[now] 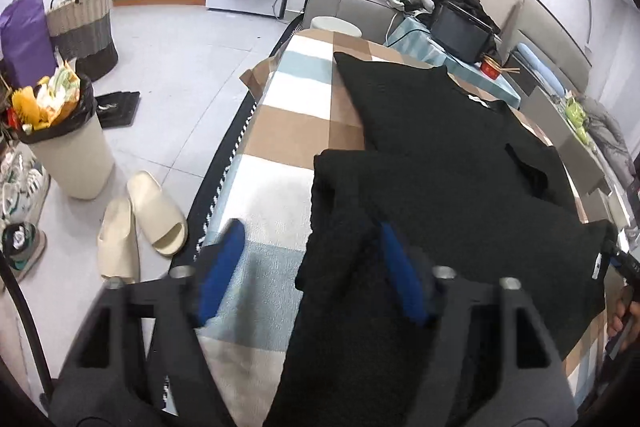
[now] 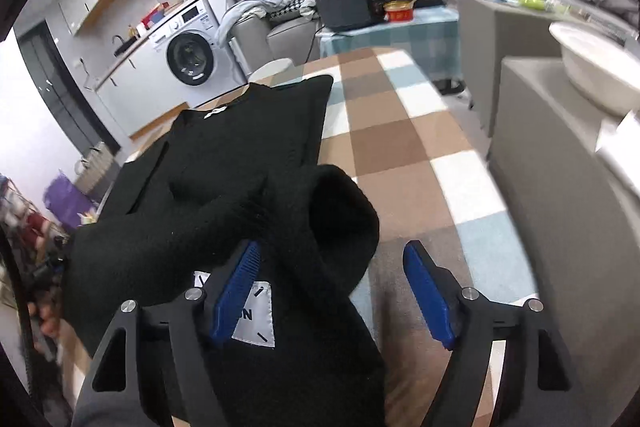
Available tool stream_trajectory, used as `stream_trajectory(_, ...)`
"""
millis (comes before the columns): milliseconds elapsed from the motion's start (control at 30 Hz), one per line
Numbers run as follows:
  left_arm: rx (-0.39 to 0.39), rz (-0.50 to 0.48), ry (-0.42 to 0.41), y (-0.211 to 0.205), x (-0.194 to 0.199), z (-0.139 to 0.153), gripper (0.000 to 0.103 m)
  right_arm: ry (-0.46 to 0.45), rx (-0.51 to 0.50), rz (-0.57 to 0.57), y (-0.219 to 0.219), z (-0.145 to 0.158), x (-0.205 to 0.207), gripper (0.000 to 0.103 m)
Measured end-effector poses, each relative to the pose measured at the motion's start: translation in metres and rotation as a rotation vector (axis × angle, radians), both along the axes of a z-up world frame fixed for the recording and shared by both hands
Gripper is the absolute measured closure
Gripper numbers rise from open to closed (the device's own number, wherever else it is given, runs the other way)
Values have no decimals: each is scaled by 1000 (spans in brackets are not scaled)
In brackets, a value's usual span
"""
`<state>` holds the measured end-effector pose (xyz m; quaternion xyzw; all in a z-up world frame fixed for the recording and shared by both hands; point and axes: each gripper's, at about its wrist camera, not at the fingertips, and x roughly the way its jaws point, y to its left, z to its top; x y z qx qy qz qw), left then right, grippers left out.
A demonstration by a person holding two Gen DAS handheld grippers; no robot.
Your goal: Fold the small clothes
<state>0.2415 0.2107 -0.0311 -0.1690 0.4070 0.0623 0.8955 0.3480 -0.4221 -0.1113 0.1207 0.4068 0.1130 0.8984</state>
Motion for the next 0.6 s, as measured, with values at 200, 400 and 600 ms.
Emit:
stream_trajectory(200, -55, -75, 14, -14, 24, -19, 55, 45, 15, 98, 31, -15, 25, 39)
stream_trajectory(400, -19, -175, 24, -40, 34, -22, 83, 53, -15, 168, 52, -19, 29, 65)
stream_trajectory(600, 15, -207, 25, -51, 14, -21, 84, 74, -15, 198, 53, -21, 19, 67)
